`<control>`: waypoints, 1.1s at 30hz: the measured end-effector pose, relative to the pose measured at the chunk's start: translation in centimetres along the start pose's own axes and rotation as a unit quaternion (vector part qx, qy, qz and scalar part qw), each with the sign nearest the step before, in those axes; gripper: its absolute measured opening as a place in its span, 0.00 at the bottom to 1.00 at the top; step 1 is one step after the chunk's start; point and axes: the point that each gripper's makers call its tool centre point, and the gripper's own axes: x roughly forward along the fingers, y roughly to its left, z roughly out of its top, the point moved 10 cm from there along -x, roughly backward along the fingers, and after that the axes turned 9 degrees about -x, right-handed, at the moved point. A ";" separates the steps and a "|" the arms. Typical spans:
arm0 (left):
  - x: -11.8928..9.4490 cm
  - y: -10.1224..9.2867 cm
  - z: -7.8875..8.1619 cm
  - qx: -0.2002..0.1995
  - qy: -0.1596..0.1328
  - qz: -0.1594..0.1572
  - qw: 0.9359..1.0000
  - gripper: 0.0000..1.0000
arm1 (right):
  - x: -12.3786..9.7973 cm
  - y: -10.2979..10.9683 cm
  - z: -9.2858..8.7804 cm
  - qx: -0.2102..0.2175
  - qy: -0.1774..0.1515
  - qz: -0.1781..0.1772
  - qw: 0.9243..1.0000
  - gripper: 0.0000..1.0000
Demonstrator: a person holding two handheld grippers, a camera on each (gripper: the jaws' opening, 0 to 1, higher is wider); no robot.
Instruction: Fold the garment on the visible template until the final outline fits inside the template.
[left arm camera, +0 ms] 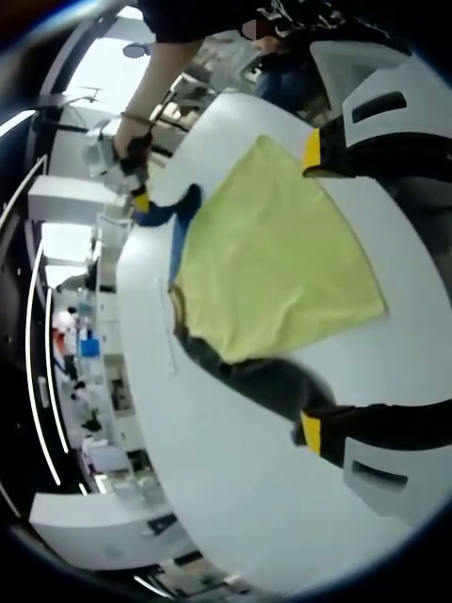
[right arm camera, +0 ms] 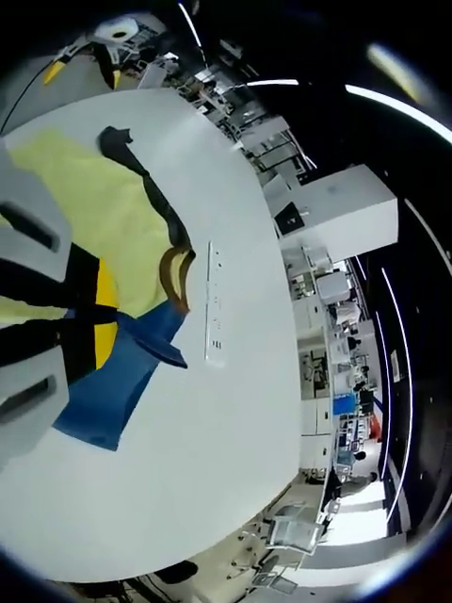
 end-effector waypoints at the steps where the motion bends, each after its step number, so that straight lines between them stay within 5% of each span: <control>1: 0.0 0.0 0.0 0.000 0.000 0.000 1.000 0.97 | 0.1 0.1 0.1 0.002 -0.001 0.003 1.000 0.00; 33: 0.1 0.6 -0.6 -0.005 0.005 -0.002 1.000 0.96 | 2.6 5.7 2.3 0.039 -0.063 0.096 0.993 0.00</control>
